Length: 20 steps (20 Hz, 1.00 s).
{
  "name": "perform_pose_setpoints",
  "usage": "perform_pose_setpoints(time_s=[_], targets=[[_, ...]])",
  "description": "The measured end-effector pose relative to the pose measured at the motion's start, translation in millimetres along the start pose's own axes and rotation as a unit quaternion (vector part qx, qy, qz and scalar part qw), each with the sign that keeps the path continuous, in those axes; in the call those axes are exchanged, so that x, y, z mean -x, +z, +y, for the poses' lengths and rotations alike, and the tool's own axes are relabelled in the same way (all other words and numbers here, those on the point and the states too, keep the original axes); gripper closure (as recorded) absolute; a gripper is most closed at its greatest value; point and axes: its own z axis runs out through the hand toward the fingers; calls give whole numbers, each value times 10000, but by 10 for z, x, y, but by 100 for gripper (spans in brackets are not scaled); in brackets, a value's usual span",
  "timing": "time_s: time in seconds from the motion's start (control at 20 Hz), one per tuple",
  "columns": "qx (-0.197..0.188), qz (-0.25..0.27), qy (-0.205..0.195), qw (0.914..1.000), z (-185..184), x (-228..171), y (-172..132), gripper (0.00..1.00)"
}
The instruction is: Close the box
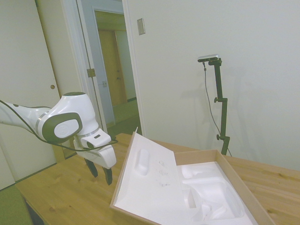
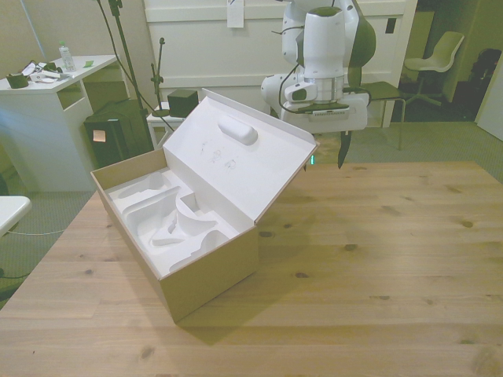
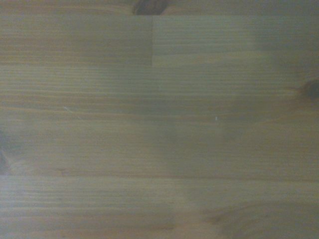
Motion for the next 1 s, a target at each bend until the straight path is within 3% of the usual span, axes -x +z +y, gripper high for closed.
perform_pose_setpoints(time_s=[0.45,0.75,1.0], targets=[[-67,149,92,9998,184,29,-77,0],[-497,452,602,9959,498,-278,-696,0],[-758,508,1112,9896,915,-773,-1180,0]])
